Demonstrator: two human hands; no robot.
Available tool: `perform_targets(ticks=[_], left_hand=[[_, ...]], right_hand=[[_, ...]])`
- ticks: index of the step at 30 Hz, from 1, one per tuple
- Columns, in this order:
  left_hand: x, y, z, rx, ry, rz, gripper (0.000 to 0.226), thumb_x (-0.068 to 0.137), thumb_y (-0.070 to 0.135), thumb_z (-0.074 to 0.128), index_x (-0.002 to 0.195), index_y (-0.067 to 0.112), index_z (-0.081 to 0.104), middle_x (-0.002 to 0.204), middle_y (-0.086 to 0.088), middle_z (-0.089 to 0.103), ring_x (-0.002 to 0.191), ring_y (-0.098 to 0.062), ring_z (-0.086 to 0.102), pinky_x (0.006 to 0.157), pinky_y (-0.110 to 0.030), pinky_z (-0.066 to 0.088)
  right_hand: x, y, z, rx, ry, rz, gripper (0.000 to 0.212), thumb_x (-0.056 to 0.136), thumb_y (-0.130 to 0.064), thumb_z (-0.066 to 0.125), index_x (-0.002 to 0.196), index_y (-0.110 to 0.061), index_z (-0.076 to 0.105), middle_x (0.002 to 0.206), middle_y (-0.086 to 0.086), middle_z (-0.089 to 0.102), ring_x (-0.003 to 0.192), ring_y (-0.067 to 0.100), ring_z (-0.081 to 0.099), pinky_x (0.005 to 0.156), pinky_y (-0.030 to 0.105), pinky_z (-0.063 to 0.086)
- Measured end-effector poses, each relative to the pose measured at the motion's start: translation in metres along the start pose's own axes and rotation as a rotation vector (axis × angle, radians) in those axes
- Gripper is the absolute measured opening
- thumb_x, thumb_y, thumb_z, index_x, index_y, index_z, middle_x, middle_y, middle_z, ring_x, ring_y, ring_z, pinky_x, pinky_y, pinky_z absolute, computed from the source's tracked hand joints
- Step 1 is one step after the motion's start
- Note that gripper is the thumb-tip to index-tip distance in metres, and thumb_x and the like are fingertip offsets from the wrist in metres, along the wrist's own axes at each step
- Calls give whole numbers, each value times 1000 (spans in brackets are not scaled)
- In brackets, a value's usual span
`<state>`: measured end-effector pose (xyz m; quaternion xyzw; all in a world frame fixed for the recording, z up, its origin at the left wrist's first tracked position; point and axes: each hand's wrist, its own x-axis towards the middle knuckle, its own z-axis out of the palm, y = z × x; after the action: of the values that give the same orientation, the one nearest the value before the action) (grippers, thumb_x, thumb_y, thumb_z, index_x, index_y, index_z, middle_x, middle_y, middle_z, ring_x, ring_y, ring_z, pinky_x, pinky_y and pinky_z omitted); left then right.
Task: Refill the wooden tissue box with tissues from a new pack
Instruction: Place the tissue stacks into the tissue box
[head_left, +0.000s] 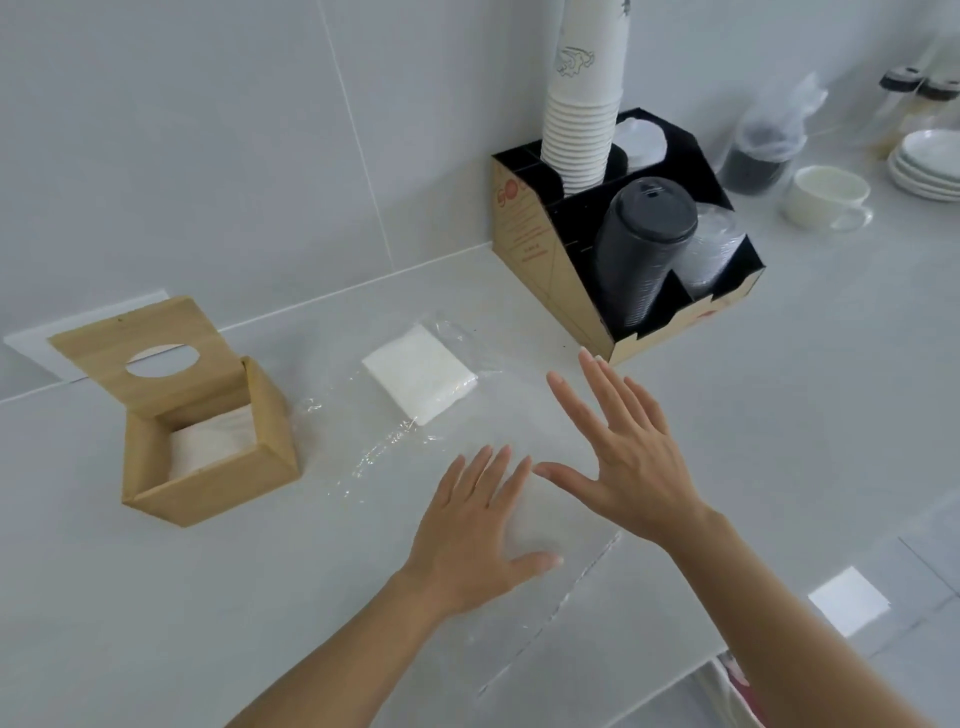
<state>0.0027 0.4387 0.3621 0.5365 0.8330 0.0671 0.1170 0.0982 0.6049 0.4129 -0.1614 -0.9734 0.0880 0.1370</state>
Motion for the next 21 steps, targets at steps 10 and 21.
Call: perform_targets(ticks=[10,21], left_hand=[[2,3,9,30,-28,-31,57,96,49,24,148,28,11,159,5,5,145,-13,-3,115,-28,-8],[19,9,-35,-176,7,-239,27,95,24,30,71,16,37,59,3,40,64,-26,44,59,-36,35]], right_hand=[[-16,19,10,88,-18,-79,73,86,-70,25,147,-31,15,153,10,27,139,27,31,110,36,19],[-20,-7,25,320,313,-502,17,77,-12,62,88,-1,70,87,10,69,74,27,62,66,35,47]])
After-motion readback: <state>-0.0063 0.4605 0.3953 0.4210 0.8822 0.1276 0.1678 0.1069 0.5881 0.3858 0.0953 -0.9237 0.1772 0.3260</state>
